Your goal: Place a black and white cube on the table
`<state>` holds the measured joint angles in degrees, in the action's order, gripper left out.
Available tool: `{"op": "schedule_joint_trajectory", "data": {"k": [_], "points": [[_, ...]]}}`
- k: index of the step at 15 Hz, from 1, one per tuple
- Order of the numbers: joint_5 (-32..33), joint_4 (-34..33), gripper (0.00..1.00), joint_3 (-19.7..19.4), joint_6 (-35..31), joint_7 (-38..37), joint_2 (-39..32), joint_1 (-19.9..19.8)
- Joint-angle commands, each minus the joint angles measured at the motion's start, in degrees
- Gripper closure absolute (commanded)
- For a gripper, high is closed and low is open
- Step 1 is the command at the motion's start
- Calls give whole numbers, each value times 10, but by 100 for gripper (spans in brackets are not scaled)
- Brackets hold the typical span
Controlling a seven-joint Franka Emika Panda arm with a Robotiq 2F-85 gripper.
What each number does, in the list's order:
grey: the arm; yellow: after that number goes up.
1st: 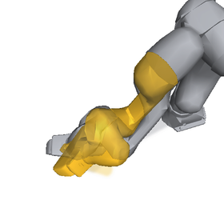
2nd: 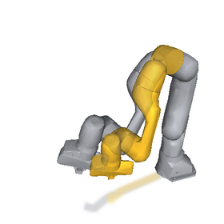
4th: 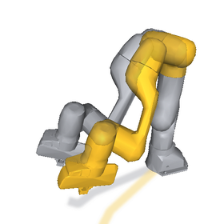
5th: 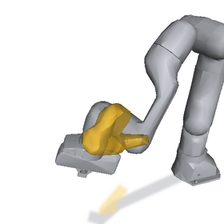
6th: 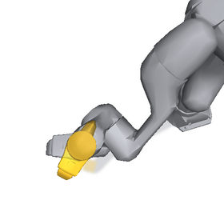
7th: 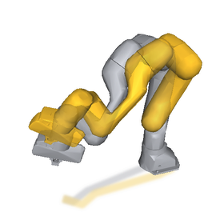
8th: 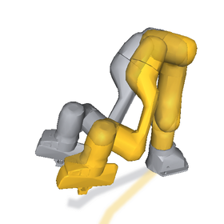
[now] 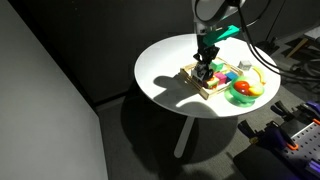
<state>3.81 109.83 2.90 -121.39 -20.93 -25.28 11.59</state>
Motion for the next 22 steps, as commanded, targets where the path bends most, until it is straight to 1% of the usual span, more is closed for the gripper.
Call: {"op": "schedule_joint_trajectory", "data": {"k": [1, 4, 7, 8, 14, 15, 22], "points": [[9, 12, 97, 3, 2, 4, 12, 10], [6, 16, 97, 6, 0, 5, 15, 17], [-3, 20, 97, 5, 5, 12, 27, 11], [0, 3, 90, 6, 2, 0, 1, 18], [0, 6, 90, 5, 2, 0, 10, 15], [0, 6, 97, 5, 2, 0, 10, 15], [4, -4, 97, 12, 4, -5, 0, 29]]}}
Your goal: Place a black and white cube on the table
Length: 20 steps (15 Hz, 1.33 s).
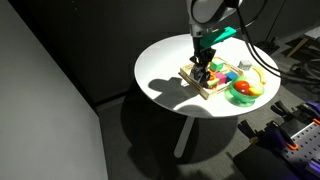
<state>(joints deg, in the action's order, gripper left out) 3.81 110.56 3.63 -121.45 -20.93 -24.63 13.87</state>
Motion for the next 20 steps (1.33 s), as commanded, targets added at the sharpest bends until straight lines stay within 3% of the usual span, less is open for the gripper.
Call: {"op": "schedule_joint_trajectory", "data": {"k": [1, 16, 17, 18, 20], "points": [[6, -13, 97, 6, 4, -7, -8, 9], [37, -74, 96, -5, 0, -41, -88, 57], [38, -76, 66, -5, -1, -43, -91, 57], [36, -78, 65, -5, -1, -45, -93, 57], [35, -79, 50, -5, -1, -44, -96, 57]]}}
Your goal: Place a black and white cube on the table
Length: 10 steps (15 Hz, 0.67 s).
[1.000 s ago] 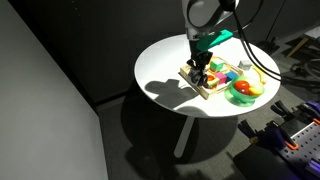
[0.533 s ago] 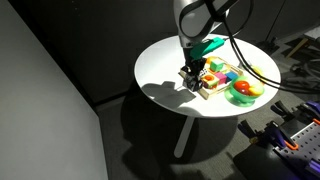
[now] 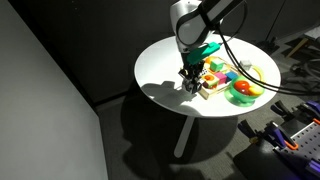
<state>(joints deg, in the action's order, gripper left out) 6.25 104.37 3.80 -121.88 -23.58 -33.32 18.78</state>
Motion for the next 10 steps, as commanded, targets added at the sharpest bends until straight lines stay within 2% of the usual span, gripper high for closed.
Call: {"op": "schedule_joint_trajectory", "data": {"k": [1, 6, 7, 10], "points": [[10, -18, 43, -7, 4, -18, -10, 7], [3, -14, 4, -6, 5, -11, -3, 2], [3, -12, 0, -6, 5, -10, 0, 1], [-2, -8, 0, -4, 4, -7, 8, -2]]}}
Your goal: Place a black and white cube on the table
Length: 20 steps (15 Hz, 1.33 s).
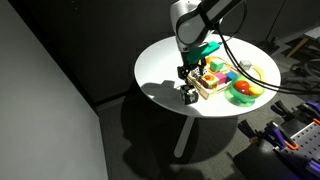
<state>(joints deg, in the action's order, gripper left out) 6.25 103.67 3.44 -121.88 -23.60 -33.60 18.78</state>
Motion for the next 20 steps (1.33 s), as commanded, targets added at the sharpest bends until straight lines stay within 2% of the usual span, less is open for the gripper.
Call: {"op": "schedule_joint_trajectory", "data": {"k": [1, 14, 20], "points": [[-4, 1, 0, 0, 2, -6, 15, -3], [-45, 82, 0, 13, -46, 31, 114, -32], [-53, 142, 0, 23, -19, 93, 184, -59]]}}
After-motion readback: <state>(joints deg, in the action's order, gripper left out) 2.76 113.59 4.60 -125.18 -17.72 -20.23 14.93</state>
